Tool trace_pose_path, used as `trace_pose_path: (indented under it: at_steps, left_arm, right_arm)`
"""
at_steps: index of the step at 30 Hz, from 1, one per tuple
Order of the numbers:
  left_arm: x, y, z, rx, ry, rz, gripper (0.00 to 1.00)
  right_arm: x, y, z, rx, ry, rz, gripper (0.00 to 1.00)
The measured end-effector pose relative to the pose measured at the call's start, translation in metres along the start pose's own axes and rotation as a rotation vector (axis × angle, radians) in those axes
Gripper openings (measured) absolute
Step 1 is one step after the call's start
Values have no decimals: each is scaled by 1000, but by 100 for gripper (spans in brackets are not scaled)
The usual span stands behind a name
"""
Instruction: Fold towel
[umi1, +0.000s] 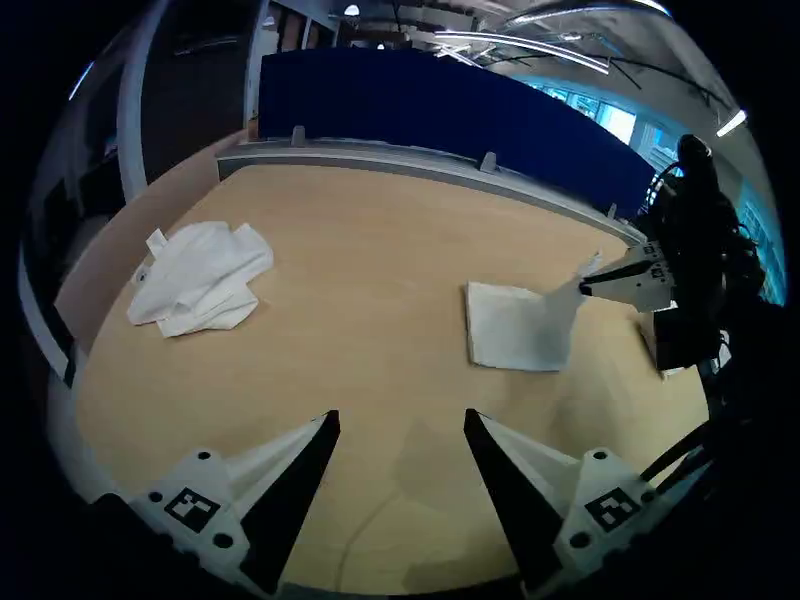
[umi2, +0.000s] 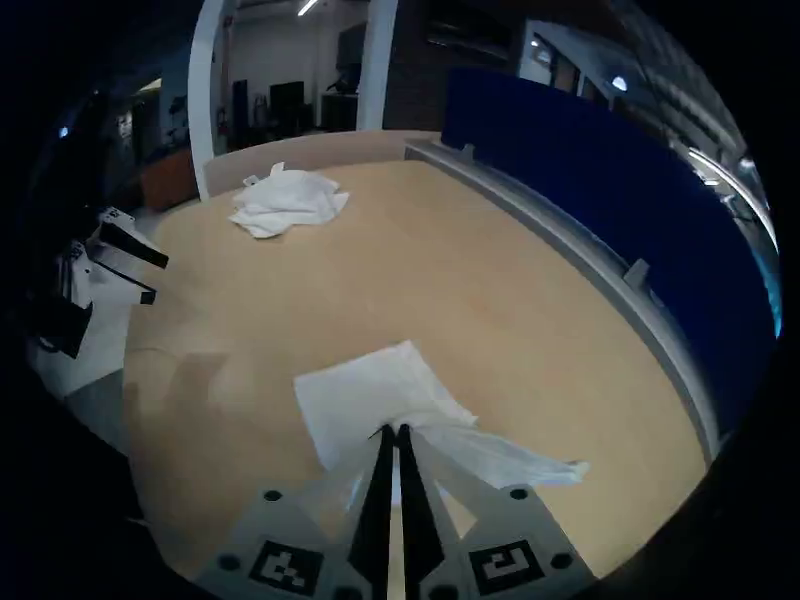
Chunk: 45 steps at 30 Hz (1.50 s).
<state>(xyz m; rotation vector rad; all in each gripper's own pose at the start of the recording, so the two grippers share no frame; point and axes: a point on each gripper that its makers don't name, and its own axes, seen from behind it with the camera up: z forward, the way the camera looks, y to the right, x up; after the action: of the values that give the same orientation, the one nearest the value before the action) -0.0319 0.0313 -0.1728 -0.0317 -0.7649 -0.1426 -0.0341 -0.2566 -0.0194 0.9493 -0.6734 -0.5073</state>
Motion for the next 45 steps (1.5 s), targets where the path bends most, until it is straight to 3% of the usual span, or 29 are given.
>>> trace_pose_path:
  at_steps: [9,18,22,26,32,45]
  left_arm:
    - [-3,-3,-16,19,9,0,92]
    - [-10,-11,-22,35,9,-29,93]
    - [-11,-12,-21,36,7,-35,92]
    - [-11,-13,-20,36,5,-32,92]
    - [-9,-11,-16,34,3,-28,92]
    - [-7,-6,-12,28,1,-19,93]
  right_arm:
    - [10,-40,54,93,-34,-48,4]
    - [-8,-61,97,141,-95,-30,4]
    - [-9,-61,99,143,-98,-13,5]
    - [-8,-60,98,144,-97,-2,14]
    - [-6,-57,91,143,-85,9,60]
    - [-23,-53,73,107,-83,41,65]
